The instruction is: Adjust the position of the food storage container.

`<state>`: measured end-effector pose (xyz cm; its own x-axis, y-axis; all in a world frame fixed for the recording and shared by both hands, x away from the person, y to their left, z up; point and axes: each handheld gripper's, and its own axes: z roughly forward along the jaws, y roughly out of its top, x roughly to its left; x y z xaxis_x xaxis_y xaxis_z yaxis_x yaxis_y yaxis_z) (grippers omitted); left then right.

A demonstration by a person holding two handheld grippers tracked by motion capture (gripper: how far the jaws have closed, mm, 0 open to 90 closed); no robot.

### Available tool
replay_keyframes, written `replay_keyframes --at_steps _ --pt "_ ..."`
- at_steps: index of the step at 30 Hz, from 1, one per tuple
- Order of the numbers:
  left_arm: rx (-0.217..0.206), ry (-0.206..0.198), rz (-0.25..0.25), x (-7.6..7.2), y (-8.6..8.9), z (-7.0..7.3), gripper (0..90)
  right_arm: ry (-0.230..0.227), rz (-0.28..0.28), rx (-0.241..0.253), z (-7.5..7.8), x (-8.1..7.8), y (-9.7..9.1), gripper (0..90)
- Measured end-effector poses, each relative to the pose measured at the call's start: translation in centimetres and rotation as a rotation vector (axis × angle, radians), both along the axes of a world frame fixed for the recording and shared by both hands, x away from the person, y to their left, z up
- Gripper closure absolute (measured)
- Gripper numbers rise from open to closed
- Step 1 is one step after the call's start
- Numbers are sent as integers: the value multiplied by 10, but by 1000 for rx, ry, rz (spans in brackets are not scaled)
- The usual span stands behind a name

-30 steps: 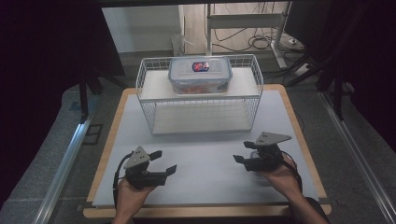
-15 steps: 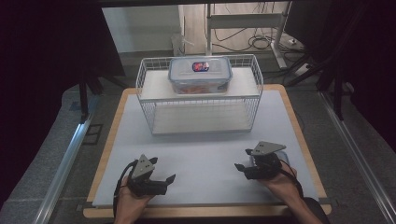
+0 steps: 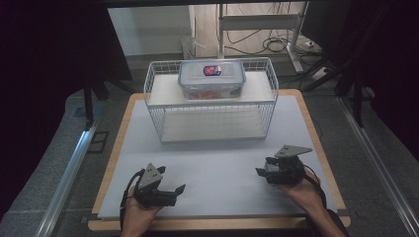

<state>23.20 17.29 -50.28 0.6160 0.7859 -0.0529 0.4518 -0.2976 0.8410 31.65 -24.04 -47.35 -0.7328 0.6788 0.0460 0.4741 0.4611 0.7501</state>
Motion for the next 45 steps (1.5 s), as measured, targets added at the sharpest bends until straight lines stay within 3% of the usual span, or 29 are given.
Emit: replay_keyframes --at_steps 2,6,11,21,25,28,30,37,39,45 --pt "-1 0 0 0 0 0 77 -12 -10 -16 3 0 -4 484" --pt "-6 1 3 0 1 -1 77 -36 -41 -42 7 -1 -17 703" --pt "-8 3 3 1 1 -1 78 -11 -80 -48 10 1 -42 894" --pt "2 4 0 1 -1 -2 79 -12 -218 -63 14 1 -79 898" --pt "-1 -2 3 0 0 -2 79 5 -282 -73 9 -2 -96 897" --pt "-3 -6 3 0 0 -1 79 23 -313 -53 5 -6 -109 897" --pt "-1 -5 3 0 0 -2 79 20 -336 -73 4 -9 -115 897" --pt "4 -3 2 0 -1 -2 79 77 -327 -73 -5 -12 -115 897" --pt "3 -4 3 0 -1 -2 79 59 -327 -107 -5 -11 -111 897" --pt "4 6 3 1 -1 -3 79 75 -310 -83 -6 -12 -106 897"
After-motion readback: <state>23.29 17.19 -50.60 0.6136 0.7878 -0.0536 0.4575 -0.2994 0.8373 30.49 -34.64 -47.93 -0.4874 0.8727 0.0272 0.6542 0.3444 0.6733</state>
